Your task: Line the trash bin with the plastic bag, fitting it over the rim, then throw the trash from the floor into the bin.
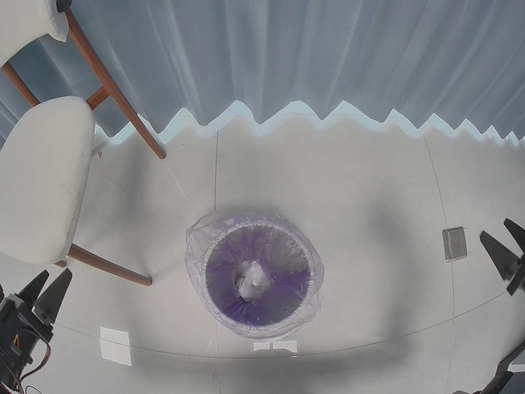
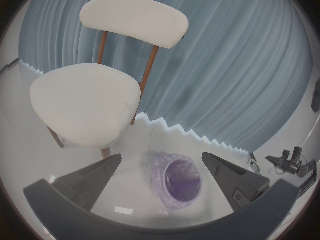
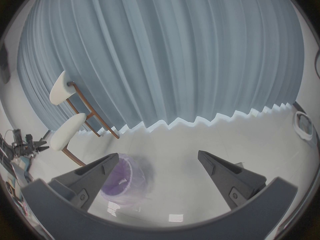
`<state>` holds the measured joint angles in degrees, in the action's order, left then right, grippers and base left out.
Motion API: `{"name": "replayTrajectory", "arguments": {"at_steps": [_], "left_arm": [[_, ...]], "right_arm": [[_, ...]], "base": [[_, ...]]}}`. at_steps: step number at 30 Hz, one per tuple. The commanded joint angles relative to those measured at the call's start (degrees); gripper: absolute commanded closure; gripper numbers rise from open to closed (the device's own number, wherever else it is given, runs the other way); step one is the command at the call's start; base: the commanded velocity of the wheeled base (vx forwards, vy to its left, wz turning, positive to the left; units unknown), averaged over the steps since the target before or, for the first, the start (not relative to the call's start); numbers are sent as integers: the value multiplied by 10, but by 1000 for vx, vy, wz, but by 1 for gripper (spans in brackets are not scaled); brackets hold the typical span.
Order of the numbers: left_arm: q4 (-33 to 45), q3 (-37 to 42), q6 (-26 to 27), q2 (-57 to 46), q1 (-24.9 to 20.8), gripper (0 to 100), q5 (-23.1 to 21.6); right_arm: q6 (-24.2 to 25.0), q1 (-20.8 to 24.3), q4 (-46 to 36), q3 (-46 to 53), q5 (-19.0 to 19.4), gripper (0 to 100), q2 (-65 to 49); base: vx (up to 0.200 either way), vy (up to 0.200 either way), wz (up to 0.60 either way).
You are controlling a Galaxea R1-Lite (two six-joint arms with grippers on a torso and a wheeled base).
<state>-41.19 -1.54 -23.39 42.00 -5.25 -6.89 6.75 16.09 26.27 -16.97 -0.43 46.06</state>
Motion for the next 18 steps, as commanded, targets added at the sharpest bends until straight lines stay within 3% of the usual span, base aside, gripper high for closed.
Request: {"name": "replayTrajectory", "arguments": {"at_steps": [1, 3, 6, 9, 12, 15, 16, 18], "left_arm": [[278, 9, 123, -343, -5, 0, -1], [328, 14, 138, -379, -4, 0, 7], [374, 15, 150, -367, -4, 0, 51], [375, 15, 157, -366, -4, 0, 45], [374, 15, 163, -366, -4, 0, 47], [374, 15, 164, -365, 4, 0, 52], [375, 15, 165, -365, 14, 0, 51], [375, 15, 172, -365, 86, 0, 43]], "right_arm": [[-86, -43, -192, 123, -26, 0, -367], [-94, -43, -225, 142, -40, 0, -410], [-85, -44, -219, 170, -128, 0, -403], [-45, -44, -228, 169, -135, 0, -403], [-40, -44, -228, 169, -135, 0, -403], [-36, -42, -233, 169, -111, 0, -403], [-37, -42, -235, 168, -104, 0, -403], [-38, -42, -240, 167, -99, 0, -403]], "base": [[0, 0, 0], [0, 0, 0], [0, 0, 0], [0, 0, 0], [0, 0, 0], [0, 0, 0], [0, 0, 0], [0, 0, 0]]}}
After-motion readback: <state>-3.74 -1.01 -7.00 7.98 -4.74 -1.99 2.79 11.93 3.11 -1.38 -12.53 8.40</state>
